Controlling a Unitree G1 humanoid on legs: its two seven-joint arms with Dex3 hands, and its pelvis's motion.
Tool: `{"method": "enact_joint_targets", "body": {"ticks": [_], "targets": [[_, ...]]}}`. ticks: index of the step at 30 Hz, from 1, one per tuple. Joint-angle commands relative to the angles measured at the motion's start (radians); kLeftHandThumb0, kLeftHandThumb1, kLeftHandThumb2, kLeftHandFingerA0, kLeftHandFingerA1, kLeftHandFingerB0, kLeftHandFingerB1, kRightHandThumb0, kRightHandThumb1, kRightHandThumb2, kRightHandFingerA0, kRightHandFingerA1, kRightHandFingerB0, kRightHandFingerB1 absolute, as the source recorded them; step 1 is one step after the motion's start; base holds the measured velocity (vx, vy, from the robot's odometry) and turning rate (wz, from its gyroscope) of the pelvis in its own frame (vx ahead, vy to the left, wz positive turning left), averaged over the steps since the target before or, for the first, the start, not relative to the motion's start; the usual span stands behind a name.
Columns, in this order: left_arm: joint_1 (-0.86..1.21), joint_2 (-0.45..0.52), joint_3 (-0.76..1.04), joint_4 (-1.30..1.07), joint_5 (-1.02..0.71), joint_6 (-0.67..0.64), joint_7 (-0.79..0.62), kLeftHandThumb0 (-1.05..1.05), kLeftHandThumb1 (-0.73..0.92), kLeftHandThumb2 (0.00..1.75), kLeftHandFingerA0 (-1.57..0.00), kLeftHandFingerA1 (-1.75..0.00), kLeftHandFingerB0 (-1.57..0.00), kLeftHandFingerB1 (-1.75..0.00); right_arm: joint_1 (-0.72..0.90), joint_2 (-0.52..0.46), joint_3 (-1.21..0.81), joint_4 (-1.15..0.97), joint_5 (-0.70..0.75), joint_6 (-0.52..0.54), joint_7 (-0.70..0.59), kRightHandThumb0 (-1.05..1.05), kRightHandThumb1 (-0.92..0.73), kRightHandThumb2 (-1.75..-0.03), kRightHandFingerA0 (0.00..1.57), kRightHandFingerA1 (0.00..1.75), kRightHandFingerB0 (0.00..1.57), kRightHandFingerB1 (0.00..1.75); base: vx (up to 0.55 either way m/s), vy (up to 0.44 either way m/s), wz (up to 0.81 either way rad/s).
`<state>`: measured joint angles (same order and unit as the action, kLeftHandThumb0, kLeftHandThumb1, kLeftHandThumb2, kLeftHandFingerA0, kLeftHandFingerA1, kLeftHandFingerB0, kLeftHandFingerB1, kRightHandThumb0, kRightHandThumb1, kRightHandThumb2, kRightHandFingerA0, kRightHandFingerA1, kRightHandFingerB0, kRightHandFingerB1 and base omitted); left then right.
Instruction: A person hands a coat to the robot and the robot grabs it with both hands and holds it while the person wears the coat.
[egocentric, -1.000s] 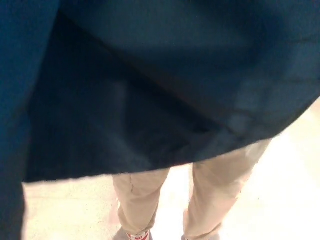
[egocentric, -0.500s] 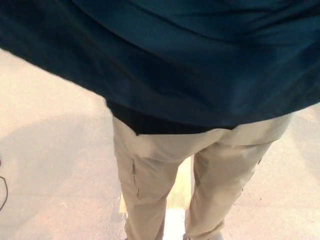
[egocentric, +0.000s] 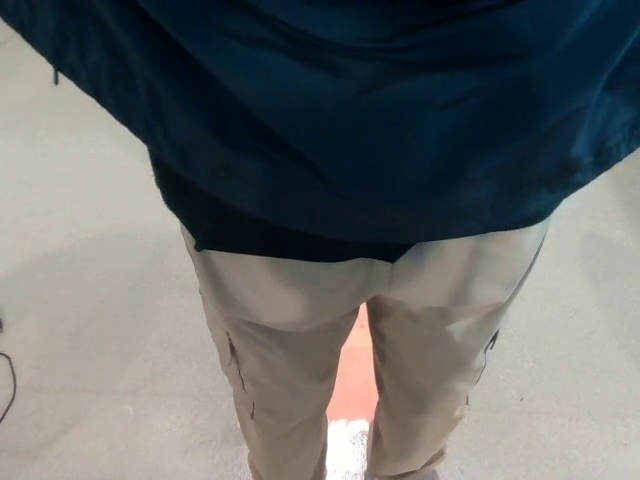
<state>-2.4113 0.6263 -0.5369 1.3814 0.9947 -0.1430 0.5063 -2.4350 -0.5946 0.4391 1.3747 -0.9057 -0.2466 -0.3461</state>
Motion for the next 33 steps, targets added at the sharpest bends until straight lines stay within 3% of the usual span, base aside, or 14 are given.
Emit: {"method": "enact_joint_targets", "body": {"ticks": [1,3,4,5,10,13,14,18,21,22,23,30,31,33], "targets": [[0.031,0.021,0.168,-0.035,-0.183,-0.019,-0.050,-1.05,0.81,1.11,0.00,-0.34,0.00,-0.09,0.002,-0.023,-0.181,-0.030,0.191,0.001,0.005,-1.03,-0.76,-1.12,0.00,0.19,0.00,0.02,0.00,0.000,0.00],[0.039,0.049,0.183,-0.051,-0.171,-0.043,0.000,-1.05,0.81,1.11,0.00,-0.34,0.00,-0.08,-0.008,-0.043,-0.224,-0.045,0.212,-0.020,0.008,-0.96,-0.72,-1.07,0.00,0.22,0.00,0.05,0.00,0.000,0.00],[0.041,0.054,0.195,-0.058,-0.176,-0.055,0.015,-1.05,0.79,1.08,0.00,-0.26,0.00,-0.01,-0.009,-0.049,-0.238,-0.051,0.217,-0.025,0.013,-0.77,-0.84,-0.65,0.00,0.00,0.00,0.11,0.00,0.000,0.00],[0.047,0.072,0.213,-0.075,-0.181,-0.079,0.058,-0.99,0.76,1.08,0.00,-0.21,-0.07,-0.06,-0.011,-0.067,-0.267,-0.066,0.238,-0.042,0.031,-1.00,-0.76,-1.07,0.00,0.20,0.00,0.04,0.00,0.000,0.00],[0.152,0.187,0.248,-0.228,-0.168,-0.127,0.142,-0.98,0.86,1.17,0.00,-0.20,0.00,-0.05,0.152,-0.190,-0.377,-0.240,0.357,-0.307,0.118,-1.05,-0.81,-1.15,0.00,0.17,0.00,0.06,0.00,0.000,0.00],[0.301,0.252,0.305,-0.394,-0.209,-0.174,0.122,-0.84,0.92,0.73,0.00,0.00,0.00,0.00,0.332,-0.227,-0.421,-0.409,0.416,-0.402,0.126,-1.05,-0.80,-1.17,0.00,0.13,0.00,0.03,0.00,0.000,0.00],[0.390,0.272,0.346,-0.500,-0.241,-0.175,0.097,-1.02,0.88,1.15,0.00,-0.11,0.00,0.00,0.428,-0.237,-0.444,-0.516,0.446,-0.417,0.132,-1.05,-0.80,-1.17,0.00,0.12,0.00,0.06,0.00,0.000,0.00],[0.793,0.300,0.520,-1.004,-0.281,-0.009,-0.028,-1.05,0.87,1.18,0.00,-0.17,0.00,-0.09,0.732,-0.244,-0.535,-0.812,0.591,-0.476,0.168,-1.02,-0.77,-1.18,0.00,0.24,0.00,0.23,0.00,0.000,0.00],[1.064,0.249,0.646,-1.295,-0.256,0.034,-0.030,-0.97,0.82,1.08,0.00,-0.04,0.00,0.00,0.972,-0.237,-0.625,-1.040,0.536,-0.472,0.061,-0.89,-0.79,-1.13,0.00,0.14,0.00,0.14,0.00,0.000,0.00],[1.151,0.219,0.684,-1.387,-0.236,0.048,-0.036,-0.95,0.81,1.08,0.00,-0.05,0.00,-0.01,1.057,-0.210,-0.659,-1.130,0.494,-0.458,0.016,-0.78,-0.92,-0.70,0.00,0.19,0.00,0.13,0.00,0.000,0.00],[1.256,0.185,0.730,-1.479,-0.221,0.037,-0.028,-0.90,0.77,1.06,0.00,-0.09,0.00,-0.05,1.171,-0.167,-0.701,-1.252,0.478,-0.436,0.006,-0.82,-0.77,-1.15,0.00,0.26,0.00,0.19,0.00,0.000,0.00],[1.731,-0.026,0.822,-1.867,-0.209,-0.046,-0.005,-0.91,0.82,1.07,0.00,-0.06,0.00,-0.01,1.572,-0.016,-0.739,-1.518,0.537,-0.491,0.002,-0.85,-0.58,-1.03,0.00,0.30,0.03,0.22,0.00,0.000,0.00],[1.838,-0.077,0.800,-1.910,-0.191,-0.064,0.052,-0.77,0.74,1.07,0.00,-0.18,0.00,-0.15,1.634,0.015,-0.735,-1.544,0.516,-0.484,-0.015,-0.82,-0.72,-0.62,0.00,0.29,0.00,0.21,0.00,0.000,0.00],[1.952,-0.106,0.785,-1.936,-0.180,-0.098,0.092,-0.77,0.75,1.07,0.00,-0.17,0.00,-0.16,1.730,0.049,-0.723,-1.562,0.503,-0.508,-0.039,-0.93,-0.60,-1.01,0.01,0.12,0.00,0.07,0.00,0.000,0.00]]}}
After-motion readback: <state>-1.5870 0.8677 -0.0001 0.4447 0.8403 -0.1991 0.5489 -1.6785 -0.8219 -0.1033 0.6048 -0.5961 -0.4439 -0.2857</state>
